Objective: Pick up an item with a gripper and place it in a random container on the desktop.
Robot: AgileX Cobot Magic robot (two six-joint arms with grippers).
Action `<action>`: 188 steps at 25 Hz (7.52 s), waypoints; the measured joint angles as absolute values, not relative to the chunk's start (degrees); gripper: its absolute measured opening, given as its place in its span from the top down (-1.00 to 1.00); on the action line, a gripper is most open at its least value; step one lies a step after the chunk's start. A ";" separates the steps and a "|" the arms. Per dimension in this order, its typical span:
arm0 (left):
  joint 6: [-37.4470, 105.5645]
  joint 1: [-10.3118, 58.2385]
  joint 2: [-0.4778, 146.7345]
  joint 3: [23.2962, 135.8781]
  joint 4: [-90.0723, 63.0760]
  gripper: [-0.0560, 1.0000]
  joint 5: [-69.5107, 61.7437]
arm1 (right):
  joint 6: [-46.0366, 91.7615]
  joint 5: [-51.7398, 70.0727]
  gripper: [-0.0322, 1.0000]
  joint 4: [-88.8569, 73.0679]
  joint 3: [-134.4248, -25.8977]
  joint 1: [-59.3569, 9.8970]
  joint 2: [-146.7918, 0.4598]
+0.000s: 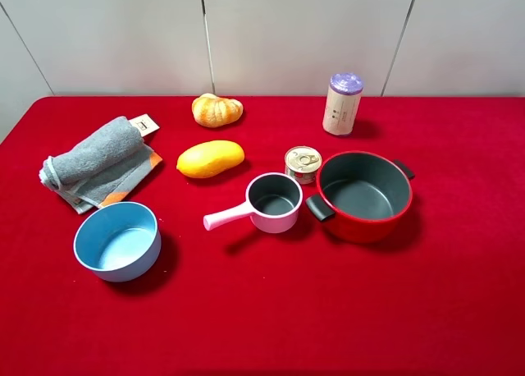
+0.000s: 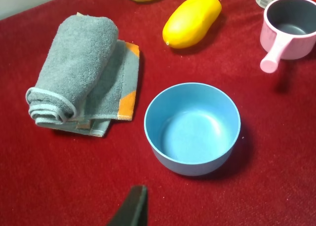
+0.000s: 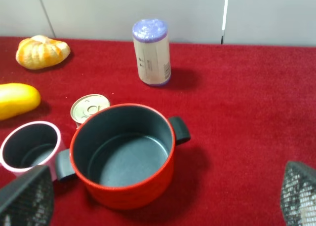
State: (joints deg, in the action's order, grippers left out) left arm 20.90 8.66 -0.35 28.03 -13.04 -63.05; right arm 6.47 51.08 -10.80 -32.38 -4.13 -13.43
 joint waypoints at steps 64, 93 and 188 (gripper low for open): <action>20.90 8.66 -0.35 28.03 -13.04 -0.99 -63.05 | 23.36 9.04 -0.41 -10.56 -66.69 -16.80 -96.39; 20.90 8.66 -0.35 28.03 -13.04 -0.99 -63.05 | 23.36 20.14 -0.41 -12.31 -83.82 -16.80 -118.68; 20.90 8.66 -0.35 28.03 -13.04 -0.99 -63.05 | 24.81 16.29 0.05 -11.69 -83.81 -14.83 -119.76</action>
State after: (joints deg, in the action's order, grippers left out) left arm 20.90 8.66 -0.35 28.03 -13.04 -63.05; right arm 24.81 16.29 -11.69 -83.81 -14.83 -119.76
